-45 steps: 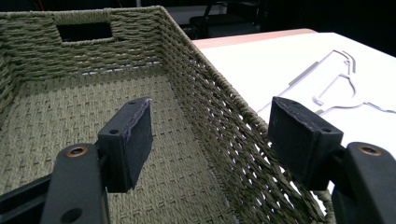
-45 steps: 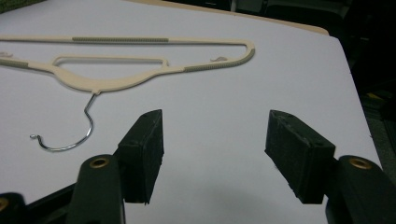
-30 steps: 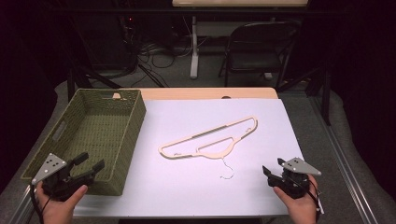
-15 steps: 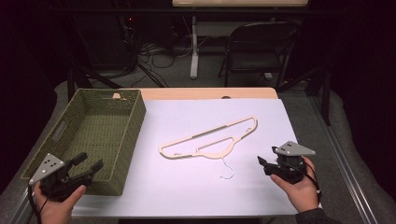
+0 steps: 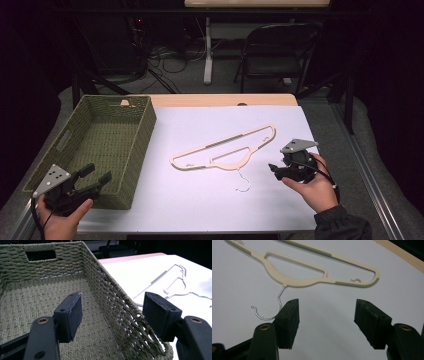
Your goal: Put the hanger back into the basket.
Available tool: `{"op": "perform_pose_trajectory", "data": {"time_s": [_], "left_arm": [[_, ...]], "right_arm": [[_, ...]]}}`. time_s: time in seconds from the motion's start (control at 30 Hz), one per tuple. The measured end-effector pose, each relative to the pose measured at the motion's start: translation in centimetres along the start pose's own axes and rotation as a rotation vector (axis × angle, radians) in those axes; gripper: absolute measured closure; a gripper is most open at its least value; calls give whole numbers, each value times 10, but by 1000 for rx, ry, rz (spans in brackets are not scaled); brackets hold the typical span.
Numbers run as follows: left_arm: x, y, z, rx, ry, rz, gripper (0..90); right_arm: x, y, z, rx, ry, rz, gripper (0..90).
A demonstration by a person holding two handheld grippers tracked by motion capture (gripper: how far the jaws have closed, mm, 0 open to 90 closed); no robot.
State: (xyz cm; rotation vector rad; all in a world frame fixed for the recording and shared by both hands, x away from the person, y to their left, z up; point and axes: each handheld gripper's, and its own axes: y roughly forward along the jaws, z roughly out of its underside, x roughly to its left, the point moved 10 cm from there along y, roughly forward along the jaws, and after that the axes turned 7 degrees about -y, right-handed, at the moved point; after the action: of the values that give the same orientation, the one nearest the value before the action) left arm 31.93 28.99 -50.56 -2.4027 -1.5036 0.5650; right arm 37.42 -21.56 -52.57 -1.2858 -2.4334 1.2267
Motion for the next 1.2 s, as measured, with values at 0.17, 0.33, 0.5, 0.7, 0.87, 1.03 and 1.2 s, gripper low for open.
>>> {"op": "perform_pose_trajectory", "data": {"time_s": [0.17, 0.33, 0.5, 0.7, 0.87, 1.03, 1.2], "left_arm": [[0, 1, 1, 4, -1, 0, 321], [0, 0, 0, 0, 0, -2, 324], [0, 0, 0, 0, -1, -2, 324], [-1, 0, 0, 3, -1, 0, 324], [-1, 1, 0, 4, -1, 1, 324], [0, 0, 0, 3, -2, -1, 325], [0, 0, 0, 2, -2, -1, 324]], "right_arm": [[2, 4, -11, 56, -37, -21, 363], [2, 12, -24, 73, -60, -37, 363], [2, 19, -39, 77, -86, -42, 366], [5, 25, -56, 87, -120, -59, 376], [5, 33, -66, 90, -136, -70, 378], [6, 37, -72, 125, -150, -91, 399], [10, 40, -78, 148, -180, -104, 415]]}}
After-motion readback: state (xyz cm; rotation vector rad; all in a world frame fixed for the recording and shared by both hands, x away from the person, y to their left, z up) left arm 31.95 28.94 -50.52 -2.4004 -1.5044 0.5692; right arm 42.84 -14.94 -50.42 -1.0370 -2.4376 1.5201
